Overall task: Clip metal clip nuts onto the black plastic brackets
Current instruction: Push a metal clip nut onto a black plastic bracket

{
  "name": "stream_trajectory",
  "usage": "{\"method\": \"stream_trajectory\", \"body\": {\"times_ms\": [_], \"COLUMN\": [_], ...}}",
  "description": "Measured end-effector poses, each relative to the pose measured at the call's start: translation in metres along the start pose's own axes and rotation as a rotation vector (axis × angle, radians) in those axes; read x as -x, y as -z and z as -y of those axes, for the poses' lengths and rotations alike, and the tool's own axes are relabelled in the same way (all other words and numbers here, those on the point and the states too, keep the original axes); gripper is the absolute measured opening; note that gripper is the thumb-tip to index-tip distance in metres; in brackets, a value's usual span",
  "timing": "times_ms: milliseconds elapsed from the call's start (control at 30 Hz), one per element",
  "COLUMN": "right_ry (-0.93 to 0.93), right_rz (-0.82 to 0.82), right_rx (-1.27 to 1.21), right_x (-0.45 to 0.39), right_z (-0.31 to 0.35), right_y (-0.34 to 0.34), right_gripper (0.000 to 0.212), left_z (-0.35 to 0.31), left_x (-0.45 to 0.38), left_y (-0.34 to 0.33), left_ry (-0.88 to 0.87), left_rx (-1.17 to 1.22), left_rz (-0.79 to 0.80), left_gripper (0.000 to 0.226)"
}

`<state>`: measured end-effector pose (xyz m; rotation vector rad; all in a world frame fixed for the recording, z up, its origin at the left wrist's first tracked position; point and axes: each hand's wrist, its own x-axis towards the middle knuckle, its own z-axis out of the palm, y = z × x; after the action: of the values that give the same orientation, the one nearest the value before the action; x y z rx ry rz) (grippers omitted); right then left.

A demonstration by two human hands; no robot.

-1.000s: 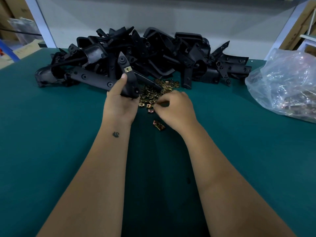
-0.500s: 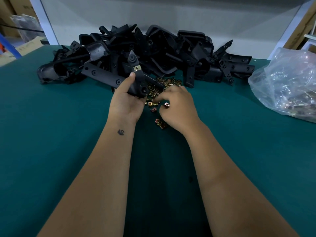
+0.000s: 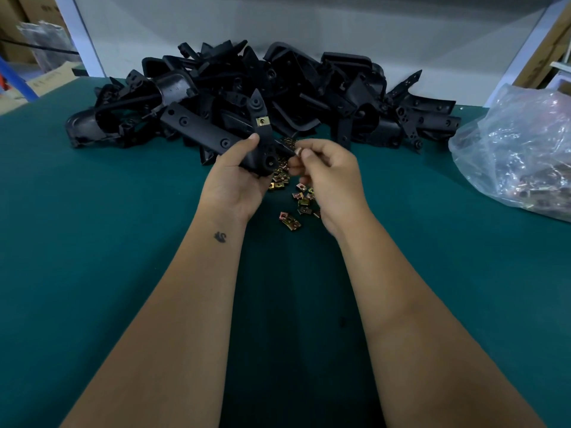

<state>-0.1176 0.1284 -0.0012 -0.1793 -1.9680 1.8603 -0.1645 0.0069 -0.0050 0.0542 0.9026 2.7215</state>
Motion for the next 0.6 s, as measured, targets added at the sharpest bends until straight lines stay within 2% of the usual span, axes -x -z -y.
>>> {"method": "stream_trajectory", "body": {"times_ms": [100, 200, 300, 433, 600], "right_ry": [-0.057, -0.074, -0.07, -0.082, -0.156], "right_rz": [0.022, 0.041, 0.021, 0.013, 0.017], "right_rx": [-0.248, -0.396, -0.427, -0.385, -0.407], "right_x": [-0.0009, -0.0008, 0.0002, -0.0005, -0.0016], "right_z": [0.0017, 0.004, 0.0055, 0.0052, 0.0059], "right_y": [0.0054, 0.0072, 0.0063, 0.0057, 0.0064], "right_gripper": [0.026, 0.021, 0.013, 0.015, 0.011], "left_z": [0.0013, 0.0031, 0.0054, 0.0069, 0.008], "left_x": [0.001, 0.0011, 0.0015, 0.0017, 0.0012], "left_y": [0.0001, 0.0007, -0.0002, -0.0019, -0.0028], "left_ry": [0.02, 0.043, 0.048, 0.057, 0.057], "left_rx": [-0.053, -0.057, -0.043, -0.026, -0.043], "left_rz": [0.046, 0.091, 0.119, 0.144, 0.171], "left_gripper": [0.014, 0.016, 0.026, 0.045, 0.045]}}
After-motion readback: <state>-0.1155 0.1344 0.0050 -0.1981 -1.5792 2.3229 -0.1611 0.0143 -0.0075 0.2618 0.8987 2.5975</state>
